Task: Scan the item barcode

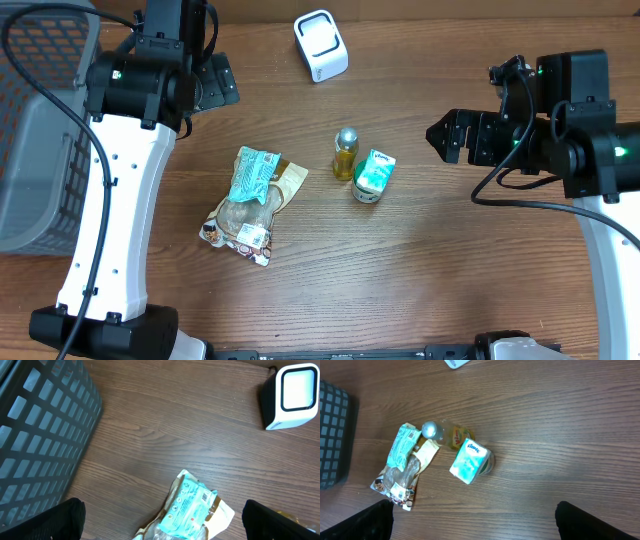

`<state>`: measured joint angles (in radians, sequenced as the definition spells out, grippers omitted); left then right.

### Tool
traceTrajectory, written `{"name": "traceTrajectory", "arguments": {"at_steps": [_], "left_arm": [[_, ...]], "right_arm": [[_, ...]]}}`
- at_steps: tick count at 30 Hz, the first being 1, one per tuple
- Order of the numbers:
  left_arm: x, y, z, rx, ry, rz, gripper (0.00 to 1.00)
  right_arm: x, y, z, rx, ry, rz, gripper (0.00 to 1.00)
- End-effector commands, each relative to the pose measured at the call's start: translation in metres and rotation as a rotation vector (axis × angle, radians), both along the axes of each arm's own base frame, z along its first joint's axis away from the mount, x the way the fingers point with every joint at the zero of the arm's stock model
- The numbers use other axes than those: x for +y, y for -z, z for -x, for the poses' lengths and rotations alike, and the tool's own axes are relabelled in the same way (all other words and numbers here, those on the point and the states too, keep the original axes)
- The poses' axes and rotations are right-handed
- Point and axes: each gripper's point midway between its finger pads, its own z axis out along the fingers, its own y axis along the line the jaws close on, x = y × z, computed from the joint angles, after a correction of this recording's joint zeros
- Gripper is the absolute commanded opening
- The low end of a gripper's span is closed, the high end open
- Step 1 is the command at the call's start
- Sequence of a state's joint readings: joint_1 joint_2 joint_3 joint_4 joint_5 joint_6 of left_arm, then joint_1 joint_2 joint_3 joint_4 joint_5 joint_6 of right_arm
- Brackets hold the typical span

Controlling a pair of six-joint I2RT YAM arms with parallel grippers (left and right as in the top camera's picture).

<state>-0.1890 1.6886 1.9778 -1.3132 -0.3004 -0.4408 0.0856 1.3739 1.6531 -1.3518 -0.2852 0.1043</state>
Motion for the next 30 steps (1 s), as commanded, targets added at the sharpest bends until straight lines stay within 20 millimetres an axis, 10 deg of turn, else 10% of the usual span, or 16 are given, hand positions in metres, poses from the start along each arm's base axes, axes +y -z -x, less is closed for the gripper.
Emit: {"name": "traceTrajectory", "arguments": {"at_steps": [1, 30], "left_arm": [[0.003, -0.016, 0.003, -0.042, 0.005, -0.013, 1.00], [0.003, -0.016, 0.003, -0.042, 0.005, -0.013, 1.00]], "right_arm": [[0.001, -0.013, -0.002, -0.040, -0.008, -0.007, 1.00], [0.029, -0.023, 0.008, -0.020, -0.100, -0.165, 1.00]]}}
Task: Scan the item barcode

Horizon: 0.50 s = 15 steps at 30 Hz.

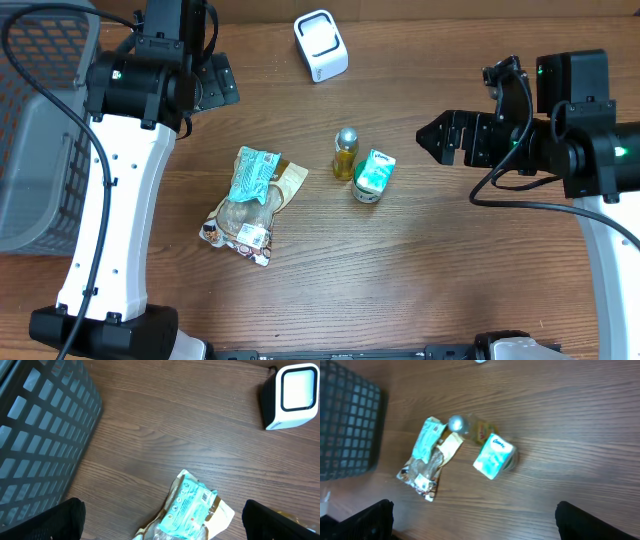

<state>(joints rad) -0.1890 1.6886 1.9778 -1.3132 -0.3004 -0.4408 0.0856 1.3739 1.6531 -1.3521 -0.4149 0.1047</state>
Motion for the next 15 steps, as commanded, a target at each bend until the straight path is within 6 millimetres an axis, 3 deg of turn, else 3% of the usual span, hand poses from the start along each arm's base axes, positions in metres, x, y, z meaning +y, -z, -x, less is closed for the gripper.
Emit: {"name": "traceTrajectory", "arguments": {"at_steps": [1, 15], "left_arm": [[0.0027, -0.0161, 0.0027, -0.042, 0.005, -0.013, 0.99], [0.0026, -0.0159, 0.0027, -0.042, 0.005, -0.013, 1.00]], "right_arm": [[0.0098, -0.0159, 0.0027, -0.028, -0.034, -0.062, 1.00], [0.0147, -0.0165, 0.0078, -0.011, -0.054, -0.089, 1.00]]}}
